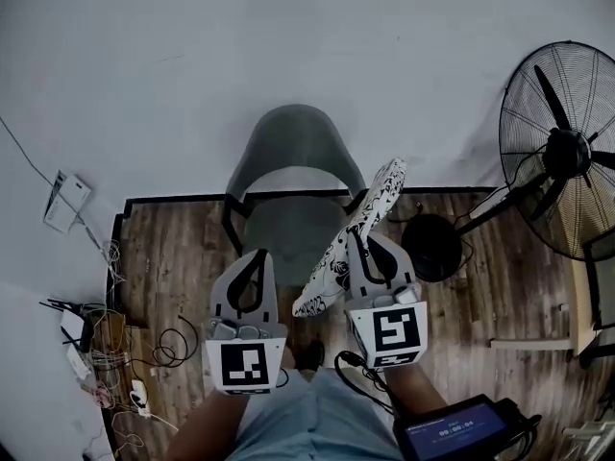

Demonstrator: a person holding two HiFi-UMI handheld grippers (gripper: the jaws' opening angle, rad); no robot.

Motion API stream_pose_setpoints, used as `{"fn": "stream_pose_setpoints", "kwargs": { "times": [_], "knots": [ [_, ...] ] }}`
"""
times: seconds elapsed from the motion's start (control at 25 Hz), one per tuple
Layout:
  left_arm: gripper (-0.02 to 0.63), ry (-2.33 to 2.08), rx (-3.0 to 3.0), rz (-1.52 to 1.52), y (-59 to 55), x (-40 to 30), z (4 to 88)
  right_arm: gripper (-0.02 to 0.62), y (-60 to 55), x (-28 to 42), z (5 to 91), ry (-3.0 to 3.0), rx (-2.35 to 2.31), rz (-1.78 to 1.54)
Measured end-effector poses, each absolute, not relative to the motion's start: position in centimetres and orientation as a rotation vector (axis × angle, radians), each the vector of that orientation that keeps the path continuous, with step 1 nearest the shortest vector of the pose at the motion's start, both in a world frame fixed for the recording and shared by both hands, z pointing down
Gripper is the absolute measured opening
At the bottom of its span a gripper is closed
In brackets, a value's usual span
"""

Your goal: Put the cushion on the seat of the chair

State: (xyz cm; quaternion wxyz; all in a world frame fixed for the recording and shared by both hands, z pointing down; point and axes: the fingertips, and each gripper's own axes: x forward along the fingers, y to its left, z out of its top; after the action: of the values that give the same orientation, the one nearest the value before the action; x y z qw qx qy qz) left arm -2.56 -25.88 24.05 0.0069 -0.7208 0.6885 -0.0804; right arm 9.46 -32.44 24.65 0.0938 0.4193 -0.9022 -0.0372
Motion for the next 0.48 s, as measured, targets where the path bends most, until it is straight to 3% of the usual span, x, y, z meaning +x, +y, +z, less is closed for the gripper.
{"fn": "stream_pose_setpoints", "kwargs": {
  "times": [0.48],
  "knots": [
    [0.009, 2.279, -2.225, -0.262, -29.2, -10.9, 26.3, 0.017, -36.0, 0.9, 27.3, -2.657, 1.116, -0.070]
  ]
}}
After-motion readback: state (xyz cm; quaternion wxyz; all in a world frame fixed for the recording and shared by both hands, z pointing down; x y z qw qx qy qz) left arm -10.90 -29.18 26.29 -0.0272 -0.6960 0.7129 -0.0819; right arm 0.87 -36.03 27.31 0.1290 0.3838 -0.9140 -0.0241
